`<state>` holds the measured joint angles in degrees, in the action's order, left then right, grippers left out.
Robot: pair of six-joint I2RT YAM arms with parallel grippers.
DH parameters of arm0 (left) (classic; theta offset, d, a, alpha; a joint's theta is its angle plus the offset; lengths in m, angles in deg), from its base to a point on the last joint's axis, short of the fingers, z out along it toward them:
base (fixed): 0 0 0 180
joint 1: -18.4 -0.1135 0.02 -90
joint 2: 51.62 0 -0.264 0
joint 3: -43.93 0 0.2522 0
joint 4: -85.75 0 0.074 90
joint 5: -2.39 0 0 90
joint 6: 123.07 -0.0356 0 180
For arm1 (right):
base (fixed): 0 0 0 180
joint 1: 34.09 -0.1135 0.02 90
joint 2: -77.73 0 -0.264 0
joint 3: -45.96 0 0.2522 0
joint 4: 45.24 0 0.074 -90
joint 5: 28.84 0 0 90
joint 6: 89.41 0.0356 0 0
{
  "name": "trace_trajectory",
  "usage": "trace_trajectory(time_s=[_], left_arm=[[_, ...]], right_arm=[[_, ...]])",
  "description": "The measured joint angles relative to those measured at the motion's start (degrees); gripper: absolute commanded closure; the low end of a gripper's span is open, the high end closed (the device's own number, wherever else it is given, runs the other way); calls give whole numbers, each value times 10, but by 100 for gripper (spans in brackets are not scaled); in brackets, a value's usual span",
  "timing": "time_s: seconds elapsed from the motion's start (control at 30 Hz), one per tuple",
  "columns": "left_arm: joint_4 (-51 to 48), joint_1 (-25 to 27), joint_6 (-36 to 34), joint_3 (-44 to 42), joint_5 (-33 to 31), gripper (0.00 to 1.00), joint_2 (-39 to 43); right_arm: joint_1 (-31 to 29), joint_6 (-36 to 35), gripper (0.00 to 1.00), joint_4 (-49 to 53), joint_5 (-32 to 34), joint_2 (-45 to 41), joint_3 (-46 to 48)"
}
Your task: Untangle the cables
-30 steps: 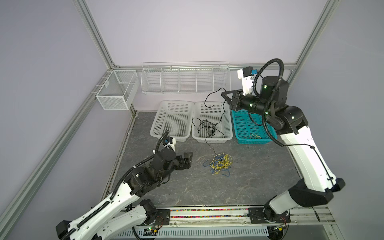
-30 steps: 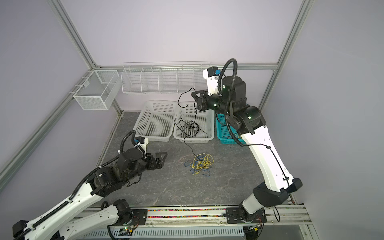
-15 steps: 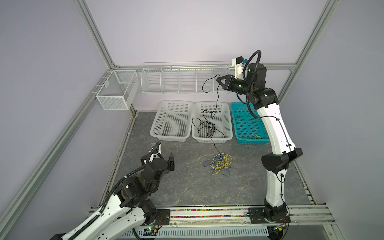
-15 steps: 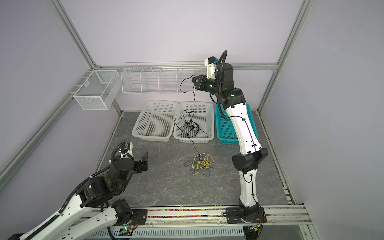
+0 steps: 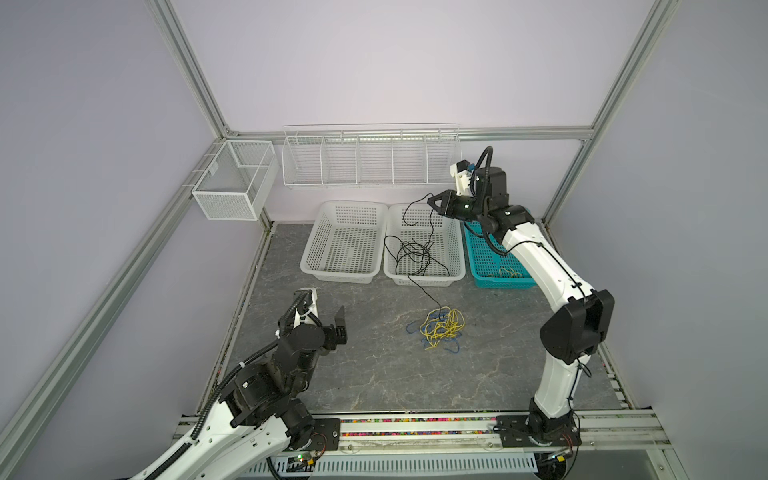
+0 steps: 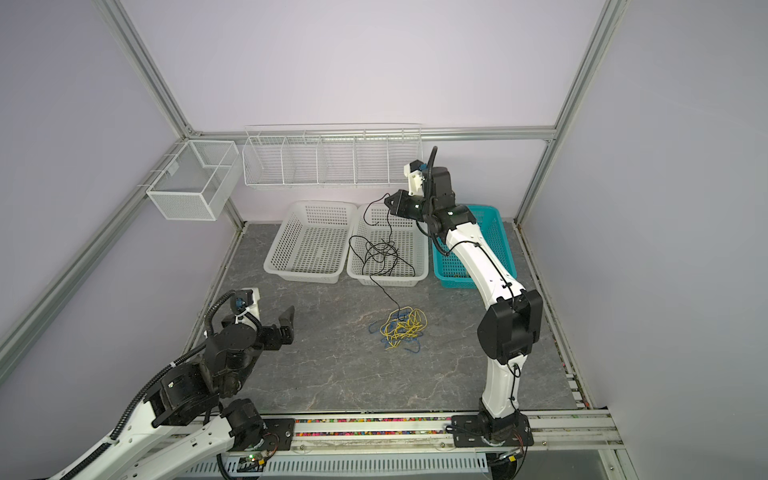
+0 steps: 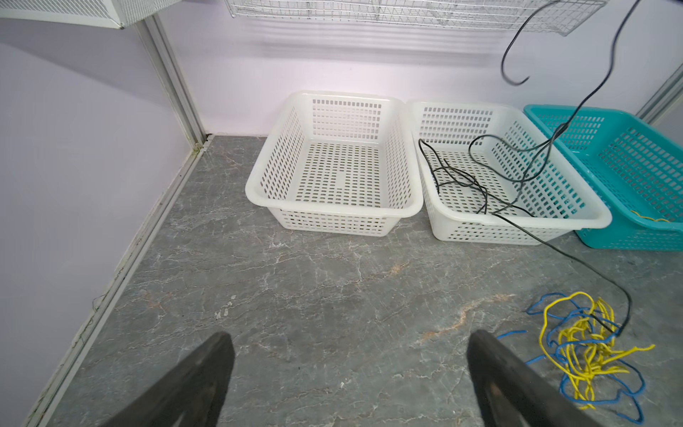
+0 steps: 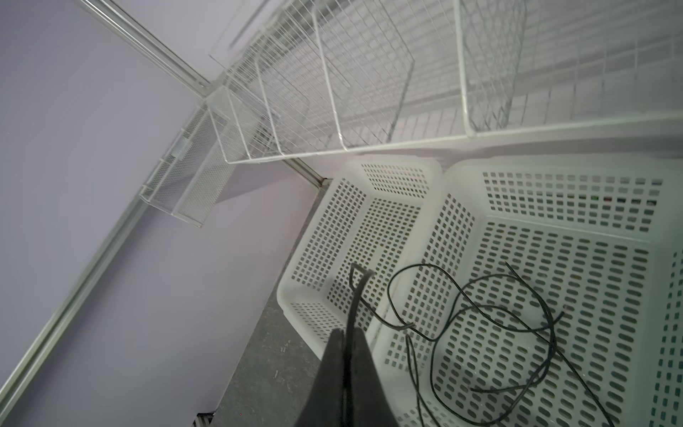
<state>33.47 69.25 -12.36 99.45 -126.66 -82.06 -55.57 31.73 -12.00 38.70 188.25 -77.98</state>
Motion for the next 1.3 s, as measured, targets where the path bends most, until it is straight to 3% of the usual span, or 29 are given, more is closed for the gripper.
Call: trace_trajectory(time_s=[0.17,0.27,0.4,0.67,1.0,1.1,1.3], left_arm=[[6,0,-1,-3,17,1,0],[8,0,-2,-6,26,1,-1],[10,0,-4,-7,36,1,-7],[10,0,-4,-8,46,1,-10],[10,0,-4,-8,50,1,-10],[11,0,-6,-8,53,1,-13],[11,0,-9,-8,57,1,-18]], right_arm=[[2,-3,88,-5,32,31,34],[4,-7,75,3,40,53,30],[4,-21,49,52,45,95,-13],[-10,-72,31,160,90,62,-13],[-45,-79,23,154,143,-245,285],[-44,-56,23,133,136,-288,374],[-49,1,24,84,100,-295,508]])
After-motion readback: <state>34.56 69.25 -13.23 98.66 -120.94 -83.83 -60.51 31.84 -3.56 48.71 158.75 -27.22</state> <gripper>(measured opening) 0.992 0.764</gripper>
